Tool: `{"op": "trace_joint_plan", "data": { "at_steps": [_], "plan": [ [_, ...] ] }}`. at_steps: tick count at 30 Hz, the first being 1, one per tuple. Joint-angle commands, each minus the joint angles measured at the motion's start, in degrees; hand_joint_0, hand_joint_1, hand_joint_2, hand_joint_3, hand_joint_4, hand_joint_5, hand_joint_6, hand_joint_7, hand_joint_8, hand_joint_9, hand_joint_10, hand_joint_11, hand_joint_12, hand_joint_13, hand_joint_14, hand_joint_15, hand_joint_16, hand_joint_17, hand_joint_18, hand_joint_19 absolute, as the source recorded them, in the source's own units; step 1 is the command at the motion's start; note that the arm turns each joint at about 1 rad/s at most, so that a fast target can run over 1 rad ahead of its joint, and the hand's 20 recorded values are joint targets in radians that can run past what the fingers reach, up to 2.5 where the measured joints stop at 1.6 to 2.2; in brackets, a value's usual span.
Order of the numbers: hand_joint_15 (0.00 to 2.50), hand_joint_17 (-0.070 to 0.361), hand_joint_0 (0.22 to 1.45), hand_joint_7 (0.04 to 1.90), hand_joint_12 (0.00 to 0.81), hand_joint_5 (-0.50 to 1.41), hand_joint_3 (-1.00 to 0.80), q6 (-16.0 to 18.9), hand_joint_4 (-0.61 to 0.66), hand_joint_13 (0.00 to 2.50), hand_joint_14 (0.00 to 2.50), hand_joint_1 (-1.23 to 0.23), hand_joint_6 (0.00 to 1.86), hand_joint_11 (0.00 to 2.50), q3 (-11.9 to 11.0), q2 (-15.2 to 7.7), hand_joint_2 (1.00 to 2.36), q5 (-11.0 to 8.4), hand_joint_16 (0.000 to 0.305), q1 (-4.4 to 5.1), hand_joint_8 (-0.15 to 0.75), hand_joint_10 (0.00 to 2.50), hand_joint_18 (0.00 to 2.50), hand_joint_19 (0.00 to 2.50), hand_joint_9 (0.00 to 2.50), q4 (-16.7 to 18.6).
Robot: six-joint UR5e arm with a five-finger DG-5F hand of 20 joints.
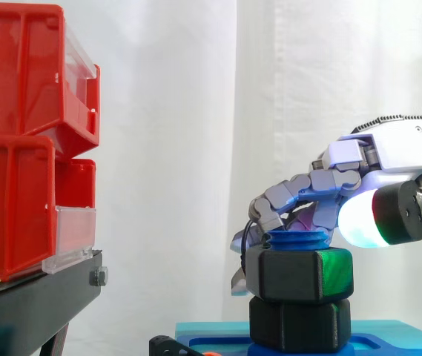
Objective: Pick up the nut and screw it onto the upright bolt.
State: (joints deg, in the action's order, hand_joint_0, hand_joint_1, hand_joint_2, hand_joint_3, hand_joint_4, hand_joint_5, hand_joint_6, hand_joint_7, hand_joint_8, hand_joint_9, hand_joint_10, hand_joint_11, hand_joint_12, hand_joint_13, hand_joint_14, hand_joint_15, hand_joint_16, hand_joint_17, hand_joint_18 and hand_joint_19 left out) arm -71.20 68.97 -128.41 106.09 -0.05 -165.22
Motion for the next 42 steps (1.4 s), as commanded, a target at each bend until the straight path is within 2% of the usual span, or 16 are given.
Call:
{"op": "trace_joint_plan", "data": {
  "at_steps": [1,7,15,18,26,34,42],
  "plan": [
    [0.0,0.049,0.52,1.41,0.234,0.01,-0.5,0.09,0.15,0.57,0.0,-0.32,0.5,0.03,0.02,0.0,1.0,0.08,0.022,-0.04,0.268,0.0,0.22,0.0,1.08,0.34],
    [0.0,0.055,0.51,1.13,0.251,-0.05,-0.5,0.0,0.23,0.55,0.0,-0.31,0.5,0.02,-0.16,0.0,1.0,0.43,0.024,-0.04,0.263,0.0,0.19,0.0,1.02,0.42],
    [0.0,0.062,0.49,0.85,0.271,-0.11,-0.5,0.0,0.27,0.5,0.0,-0.3,0.5,0.0,-2.0,0.09,1.0,1.84,0.028,-0.47,0.264,0.0,0.16,0.0,0.94,0.51],
    [0.0,0.065,0.49,0.82,0.274,-0.12,-0.5,0.09,0.26,0.47,0.0,-0.29,0.5,0.0,-2.0,0.0,1.0,1.93,0.029,-0.39,0.264,0.0,0.14,0.0,0.92,0.69],
    [0.0,0.07,0.49,0.82,0.282,-0.12,-0.5,0.18,0.27,0.44,0.0,-0.27,0.5,0.0,-2.0,0.0,1.0,1.49,0.031,1.11,0.264,0.0,0.11,0.0,0.87,2.09],
    [0.0,0.073,0.48,0.82,0.294,-0.12,-0.5,0.18,0.26,0.39,0.0,-0.24,0.5,0.0,-2.0,0.0,1.0,-0.27,0.033,2.34,0.26,0.0,0.07,0.0,0.82,2.09],
    [0.0,0.076,0.47,0.81,0.305,-0.12,-0.5,0.18,0.25,0.35,0.0,-0.2,0.5,0.0,-2.0,0.0,1.0,-0.8,0.034,2.87,0.259,0.0,0.03,0.0,0.77,2.18]
  ]
}}
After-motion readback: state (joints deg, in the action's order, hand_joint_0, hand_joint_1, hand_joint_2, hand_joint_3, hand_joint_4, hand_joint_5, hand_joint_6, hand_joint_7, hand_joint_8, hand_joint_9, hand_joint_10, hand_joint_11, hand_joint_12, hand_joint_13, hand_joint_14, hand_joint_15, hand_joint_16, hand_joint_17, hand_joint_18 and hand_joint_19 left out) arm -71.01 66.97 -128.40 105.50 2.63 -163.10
